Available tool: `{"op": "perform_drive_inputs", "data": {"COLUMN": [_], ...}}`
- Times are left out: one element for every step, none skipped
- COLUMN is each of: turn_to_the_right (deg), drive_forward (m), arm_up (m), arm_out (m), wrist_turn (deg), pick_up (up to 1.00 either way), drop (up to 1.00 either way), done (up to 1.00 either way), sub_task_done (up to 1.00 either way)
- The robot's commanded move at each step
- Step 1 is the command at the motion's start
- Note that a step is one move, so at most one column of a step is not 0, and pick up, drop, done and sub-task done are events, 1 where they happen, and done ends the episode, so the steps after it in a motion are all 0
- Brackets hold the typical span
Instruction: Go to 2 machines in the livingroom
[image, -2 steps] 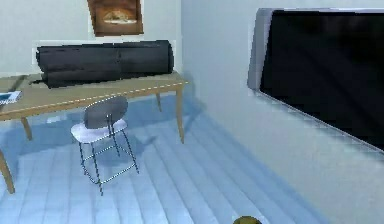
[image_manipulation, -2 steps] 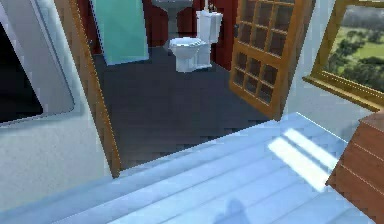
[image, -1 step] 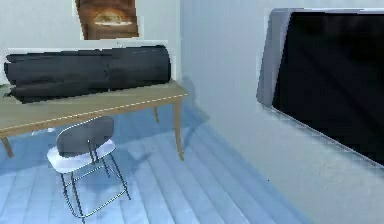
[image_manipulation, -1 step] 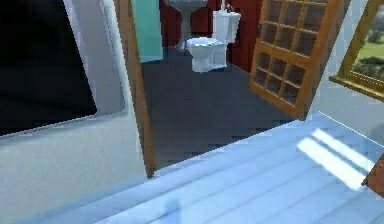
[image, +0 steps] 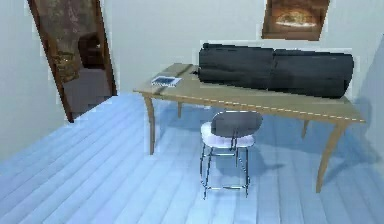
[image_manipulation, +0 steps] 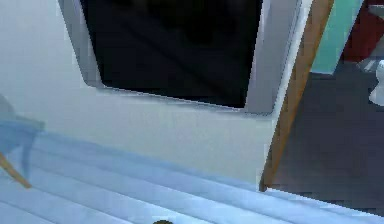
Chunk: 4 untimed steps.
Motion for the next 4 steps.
{"op": "perform_drive_inputs", "data": {"turn_to_the_right": [-27.0, 0.0, -3.0, 0.0], "drive_forward": [0.0, 1.0, 0.0, 0.7], "arm_up": [0.0, 0.0, 0.0, 0.0], "arm_out": [0.0, 0.0, 0.0, 0.0], "wrist_turn": [0.0, 0.0, 0.0, 0.0], "pick_up": [0.0, 0.0, 0.0, 0.0], "drop": [0.0, 0.0, 0.0, 0.0], "done": [0.0, 0.0, 0.0, 0.0], "sub_task_done": [0.0, 0.0, 0.0, 0.0]}}
